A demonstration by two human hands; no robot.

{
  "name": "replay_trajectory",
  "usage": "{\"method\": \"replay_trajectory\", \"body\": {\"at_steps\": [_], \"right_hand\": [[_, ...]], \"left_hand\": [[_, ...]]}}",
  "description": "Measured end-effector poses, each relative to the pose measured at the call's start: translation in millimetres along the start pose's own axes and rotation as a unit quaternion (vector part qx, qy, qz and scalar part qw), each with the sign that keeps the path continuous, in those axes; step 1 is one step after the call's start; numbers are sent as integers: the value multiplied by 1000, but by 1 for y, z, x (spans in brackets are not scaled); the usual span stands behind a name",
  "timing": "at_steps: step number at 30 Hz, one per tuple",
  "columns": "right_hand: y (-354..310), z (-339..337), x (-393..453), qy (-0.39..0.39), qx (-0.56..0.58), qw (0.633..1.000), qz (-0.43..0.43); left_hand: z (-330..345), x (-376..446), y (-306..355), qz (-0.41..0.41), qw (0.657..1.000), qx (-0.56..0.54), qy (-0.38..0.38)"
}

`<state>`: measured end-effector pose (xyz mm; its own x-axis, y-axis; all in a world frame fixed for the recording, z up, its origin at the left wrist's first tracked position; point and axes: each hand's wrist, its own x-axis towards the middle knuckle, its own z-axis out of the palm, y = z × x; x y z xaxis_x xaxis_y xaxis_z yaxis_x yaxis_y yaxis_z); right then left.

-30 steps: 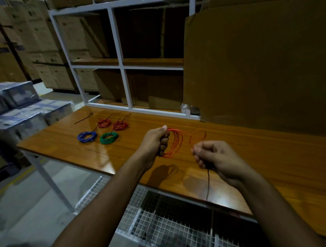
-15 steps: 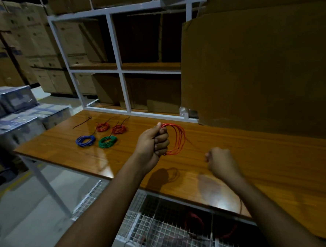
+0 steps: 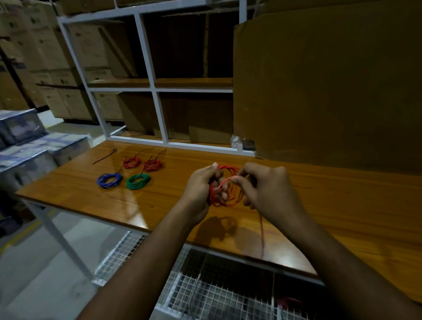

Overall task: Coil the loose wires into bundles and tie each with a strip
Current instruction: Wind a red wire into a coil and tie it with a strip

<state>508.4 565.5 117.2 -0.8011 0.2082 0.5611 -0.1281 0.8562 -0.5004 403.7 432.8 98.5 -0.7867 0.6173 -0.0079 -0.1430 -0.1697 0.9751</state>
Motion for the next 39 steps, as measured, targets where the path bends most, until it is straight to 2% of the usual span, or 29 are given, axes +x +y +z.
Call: {"method": "replay_trajectory", "body": {"at_steps": [2, 4, 7, 9, 11, 12, 14, 16, 18, 19, 21, 22, 23, 25, 27, 28, 30, 32, 34, 35, 37, 39], "right_hand": [[9, 2, 4, 50, -33, 998, 4], [15, 1, 12, 69, -69, 995, -1], [31, 3, 27, 80, -52, 993, 64], [41, 9, 36, 43, -22, 992, 116], [44, 15, 40, -31, 74, 981, 176], [47, 17, 39, -65, 153, 963, 214], [60, 18, 29, -143, 304, 901, 274], [85, 18, 13, -238, 426, 823, 290], [108, 20, -8, -296, 508, 755, 289], [115, 23, -17, -309, 526, 735, 295], [114, 29, -33, -310, 527, 724, 320], [107, 33, -39, -302, 514, 730, 335], [97, 37, -42, -286, 485, 752, 344], [74, 45, -45, -229, 373, 833, 338], [49, 45, -44, -186, 163, 937, 247], [36, 40, -43, -190, 64, 964, 173], [13, 27, -38, -237, -26, 970, 52], [-4, 12, -30, -300, -49, 952, -20], [-10, 1, -25, -298, -41, 952, -62], [-10, -4, -22, -255, -26, 965, -59], [-7, -10, -18, -97, -10, 994, -45], [-2, -10, -14, 18, -57, 998, -24]], "left_hand": [[2, -2, -1, -12, 999, 14, -31], [4, -5, -3, -28, 998, 3, -61], [9, -6, -7, -72, 993, -28, -91], [14, -8, -9, -101, 987, -61, -110], [15, -10, -8, -120, 980, -100, -123], [15, -10, -7, -122, 977, -122, -125], [9, -8, -4, -110, 969, -186, -123], [-1, -5, 1, -92, 959, -239, -119], [-10, -3, 6, -75, 959, -248, -112], [-13, -2, 8, -68, 961, -246, -107], [-16, -2, 12, -56, 964, -240, -99], [-16, -2, 13, -53, 965, -238, -93], [-16, 0, 13, -49, 967, -234, -87], [-15, 3, 13, -43, 973, -218, -65], [-13, 7, 12, -36, 980, -191, -39], [-12, 7, 11, -32, 984, -175, -27], [-8, 7, 8, -23, 991, -132, -4], [-4, 6, 4, -13, 996, -88, 15], [-1, 5, 1, -7, 998, -53, 18], [1, 3, 0, -6, 999, -36, 16], [4, 0, -1, -9, 1000, -10, 4], [7, -3, -1, -18, 1000, -1, -11]]}}
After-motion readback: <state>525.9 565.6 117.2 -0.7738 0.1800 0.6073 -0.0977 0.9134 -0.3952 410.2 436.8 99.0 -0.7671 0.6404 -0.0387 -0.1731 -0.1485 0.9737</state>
